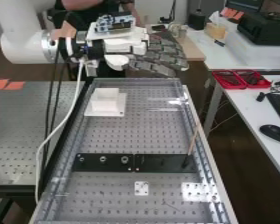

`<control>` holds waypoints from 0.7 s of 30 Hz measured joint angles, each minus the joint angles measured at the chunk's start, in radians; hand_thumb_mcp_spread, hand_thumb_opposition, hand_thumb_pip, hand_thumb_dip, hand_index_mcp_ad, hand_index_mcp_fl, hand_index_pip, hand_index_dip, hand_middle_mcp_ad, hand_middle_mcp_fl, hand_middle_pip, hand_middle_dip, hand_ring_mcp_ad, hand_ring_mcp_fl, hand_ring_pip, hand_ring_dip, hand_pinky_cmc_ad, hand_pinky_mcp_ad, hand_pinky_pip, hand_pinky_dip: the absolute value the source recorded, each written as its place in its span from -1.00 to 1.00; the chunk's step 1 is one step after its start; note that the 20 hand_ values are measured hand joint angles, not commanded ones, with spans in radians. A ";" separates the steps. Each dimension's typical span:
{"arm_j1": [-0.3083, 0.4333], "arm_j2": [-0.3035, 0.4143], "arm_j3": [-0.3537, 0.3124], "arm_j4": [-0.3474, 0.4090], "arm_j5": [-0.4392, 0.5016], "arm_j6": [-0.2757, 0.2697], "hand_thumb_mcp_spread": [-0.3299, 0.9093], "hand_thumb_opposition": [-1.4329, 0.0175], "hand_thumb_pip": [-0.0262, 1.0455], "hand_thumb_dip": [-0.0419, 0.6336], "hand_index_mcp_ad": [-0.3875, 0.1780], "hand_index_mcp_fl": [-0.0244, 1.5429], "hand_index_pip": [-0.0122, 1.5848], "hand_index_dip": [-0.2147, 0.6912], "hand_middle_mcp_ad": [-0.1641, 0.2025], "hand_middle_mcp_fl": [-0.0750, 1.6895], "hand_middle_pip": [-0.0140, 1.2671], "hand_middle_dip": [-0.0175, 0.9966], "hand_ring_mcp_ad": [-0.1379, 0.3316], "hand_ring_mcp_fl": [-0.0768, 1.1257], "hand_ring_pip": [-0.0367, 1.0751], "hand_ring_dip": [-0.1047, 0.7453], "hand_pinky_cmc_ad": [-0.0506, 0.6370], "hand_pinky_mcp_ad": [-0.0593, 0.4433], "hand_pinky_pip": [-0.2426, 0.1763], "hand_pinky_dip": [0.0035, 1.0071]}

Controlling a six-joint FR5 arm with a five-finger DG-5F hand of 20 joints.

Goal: Grab the drill bit and place it in the clear container

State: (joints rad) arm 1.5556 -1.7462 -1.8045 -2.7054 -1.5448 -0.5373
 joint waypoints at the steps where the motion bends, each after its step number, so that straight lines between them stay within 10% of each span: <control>1: 0.000 0.004 -0.001 -0.001 0.005 0.000 0.00 -0.03 -0.30 -0.48 0.22 -0.73 -0.87 -0.01 0.20 -0.79 -0.78 -0.58 0.64 -0.88 -0.77 -0.70 0.21 0.03 -0.35 -0.30; 21: -0.012 0.015 0.001 -0.007 0.037 -0.002 0.03 -0.03 -0.31 -0.47 0.28 -0.71 -0.88 0.04 0.21 -0.79 -0.77 -0.58 0.72 -0.88 -0.77 -0.70 0.25 0.04 -0.36 -0.30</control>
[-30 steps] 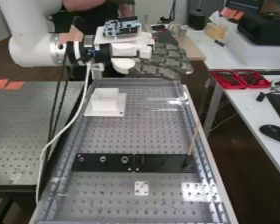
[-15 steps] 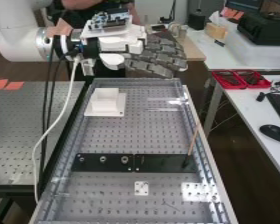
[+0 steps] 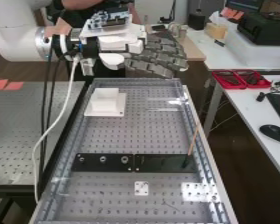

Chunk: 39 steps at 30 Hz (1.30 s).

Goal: Grab the drill bit and place it in the clear container

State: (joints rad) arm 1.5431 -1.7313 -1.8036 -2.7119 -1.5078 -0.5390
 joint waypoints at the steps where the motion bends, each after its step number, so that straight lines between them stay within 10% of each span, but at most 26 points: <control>1: 0.000 0.000 0.000 0.000 -0.001 0.000 0.03 -0.03 -0.32 -0.47 0.28 -0.71 -0.87 0.04 0.22 -0.78 -0.77 -0.58 0.72 -0.88 -0.76 -0.70 0.25 0.03 -0.36 -0.30; 39: -0.003 0.001 -0.003 0.003 -0.020 0.009 0.06 -0.03 -0.32 -0.47 0.28 -0.71 -0.88 0.04 0.22 -0.78 -0.77 -0.58 0.72 -0.88 -0.76 -0.70 0.29 0.09 -0.37 -0.29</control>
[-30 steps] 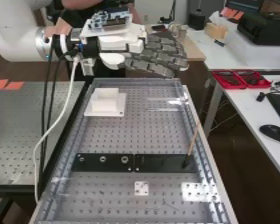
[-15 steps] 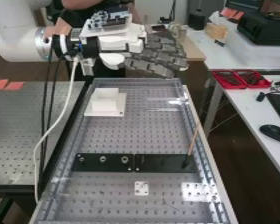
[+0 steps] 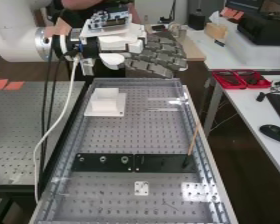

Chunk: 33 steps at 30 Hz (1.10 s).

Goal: Grab the drill bit and place it in the clear container

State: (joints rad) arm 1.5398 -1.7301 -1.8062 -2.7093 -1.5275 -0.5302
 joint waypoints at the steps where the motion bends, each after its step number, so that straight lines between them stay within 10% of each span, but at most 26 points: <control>1: 0.000 0.000 0.000 0.000 -0.001 0.000 0.05 -0.03 -0.32 -0.47 0.28 -0.71 -0.88 0.04 0.22 -0.79 -0.77 -0.58 0.72 -0.88 -0.77 -0.70 0.29 0.09 -0.37 -0.29; 33: -0.005 0.002 -0.004 0.006 -0.005 -0.001 0.05 -0.03 -0.32 -0.47 0.28 -0.71 -0.88 0.04 0.22 -0.78 -0.77 -0.58 0.78 -0.88 -0.76 -0.70 0.29 0.15 -0.37 -0.29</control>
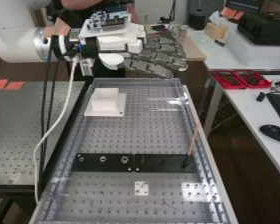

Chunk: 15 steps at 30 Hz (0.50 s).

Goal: Grab the drill bit and place it in the clear container

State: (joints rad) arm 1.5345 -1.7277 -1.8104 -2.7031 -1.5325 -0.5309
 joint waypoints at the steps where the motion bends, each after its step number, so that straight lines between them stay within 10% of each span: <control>1: -0.001 0.000 0.000 0.000 0.006 0.000 0.05 -0.03 -0.32 -0.48 0.28 -0.71 -0.88 0.04 0.22 -0.78 -0.77 -0.58 0.78 -0.88 -0.77 -0.70 0.29 0.16 -0.37 -0.29; 15: 0.001 0.003 -0.003 0.001 0.018 -0.001 0.05 -0.03 -0.33 -0.47 0.28 -0.71 -0.88 0.04 0.22 -0.79 -0.77 -0.58 0.79 -0.88 -0.76 -0.70 0.29 0.17 -0.37 -0.29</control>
State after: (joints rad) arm 1.5355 -1.7245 -1.8132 -2.7017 -1.5142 -0.5324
